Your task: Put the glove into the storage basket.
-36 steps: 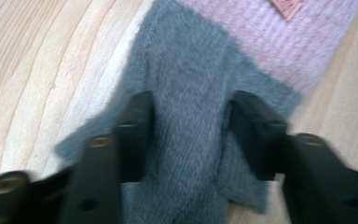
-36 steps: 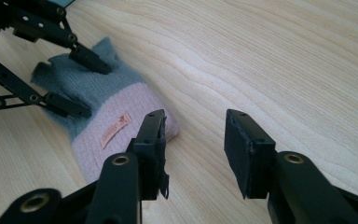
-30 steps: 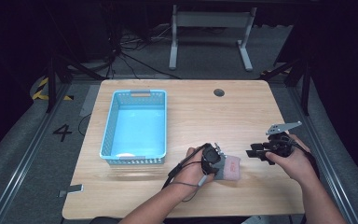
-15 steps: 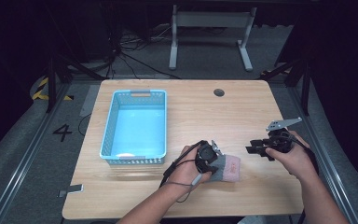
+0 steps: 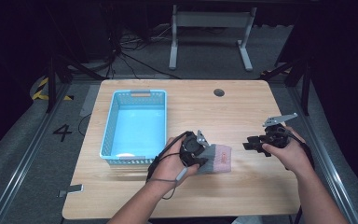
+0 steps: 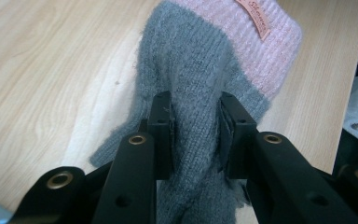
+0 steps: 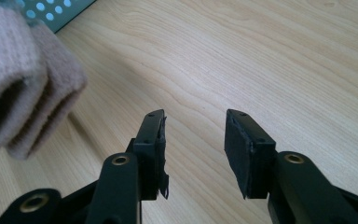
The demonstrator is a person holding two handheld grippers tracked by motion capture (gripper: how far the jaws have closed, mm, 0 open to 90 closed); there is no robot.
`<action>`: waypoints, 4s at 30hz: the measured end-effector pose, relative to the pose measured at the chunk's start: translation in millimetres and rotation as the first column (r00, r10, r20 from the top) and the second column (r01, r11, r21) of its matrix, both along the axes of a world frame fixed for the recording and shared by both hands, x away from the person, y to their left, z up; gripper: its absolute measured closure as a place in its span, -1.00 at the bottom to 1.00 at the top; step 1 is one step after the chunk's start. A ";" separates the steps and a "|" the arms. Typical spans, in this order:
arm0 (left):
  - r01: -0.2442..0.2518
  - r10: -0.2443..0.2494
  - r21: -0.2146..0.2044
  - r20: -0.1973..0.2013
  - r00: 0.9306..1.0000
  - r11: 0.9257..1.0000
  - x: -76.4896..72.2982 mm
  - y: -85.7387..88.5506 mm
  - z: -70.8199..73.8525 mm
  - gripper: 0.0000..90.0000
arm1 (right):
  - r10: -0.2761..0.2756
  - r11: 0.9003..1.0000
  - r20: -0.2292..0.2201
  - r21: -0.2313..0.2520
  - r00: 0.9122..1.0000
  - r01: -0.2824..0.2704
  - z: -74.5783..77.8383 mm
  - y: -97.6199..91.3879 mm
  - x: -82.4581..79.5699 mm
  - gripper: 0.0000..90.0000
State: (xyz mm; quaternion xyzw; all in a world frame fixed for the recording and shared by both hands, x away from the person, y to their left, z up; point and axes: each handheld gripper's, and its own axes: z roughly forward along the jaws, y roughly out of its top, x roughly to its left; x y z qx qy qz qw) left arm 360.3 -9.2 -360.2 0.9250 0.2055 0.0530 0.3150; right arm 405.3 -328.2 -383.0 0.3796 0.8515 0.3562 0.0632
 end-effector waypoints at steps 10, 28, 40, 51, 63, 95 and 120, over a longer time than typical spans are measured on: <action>-0.035 0.035 -0.032 0.016 0.999 0.999 6.2 21.4 17.6 0.57 | 0.007 1.000 -0.009 0.003 1.000 -0.007 -1.6 3.1 6.6 0.31; -0.109 0.112 -0.066 0.041 0.993 0.992 37.2 62.7 49.6 0.56 | -0.022 1.000 -0.028 -0.001 0.999 0.022 -8.4 -4.3 0.1 0.30; -0.159 0.162 -0.064 0.051 0.985 0.985 60.2 93.2 60.2 0.56 | -0.042 0.999 -0.033 -0.003 0.999 0.042 -10.9 -10.6 -5.8 0.27; -0.211 0.214 -0.063 0.047 0.976 0.975 81.2 126.6 62.5 0.56 | -0.051 0.999 -0.047 -0.009 0.998 0.051 -15.6 -12.9 -11.4 0.26; -0.250 0.253 -0.071 0.032 0.967 0.966 102.9 151.9 62.6 0.56 | -0.069 0.998 -0.050 -0.013 0.996 0.068 -18.0 -16.7 -15.7 0.26; -0.289 0.299 0.139 -0.053 0.953 0.947 164.8 186.5 -0.2 0.56 | -0.071 0.997 -0.061 -0.025 0.996 0.070 -23.8 -16.5 -22.3 0.23; -0.279 0.313 0.246 -0.112 0.943 0.928 179.5 182.1 -29.0 0.54 | -0.059 0.998 -0.063 -0.025 0.996 0.058 -26.0 -14.7 -24.0 0.21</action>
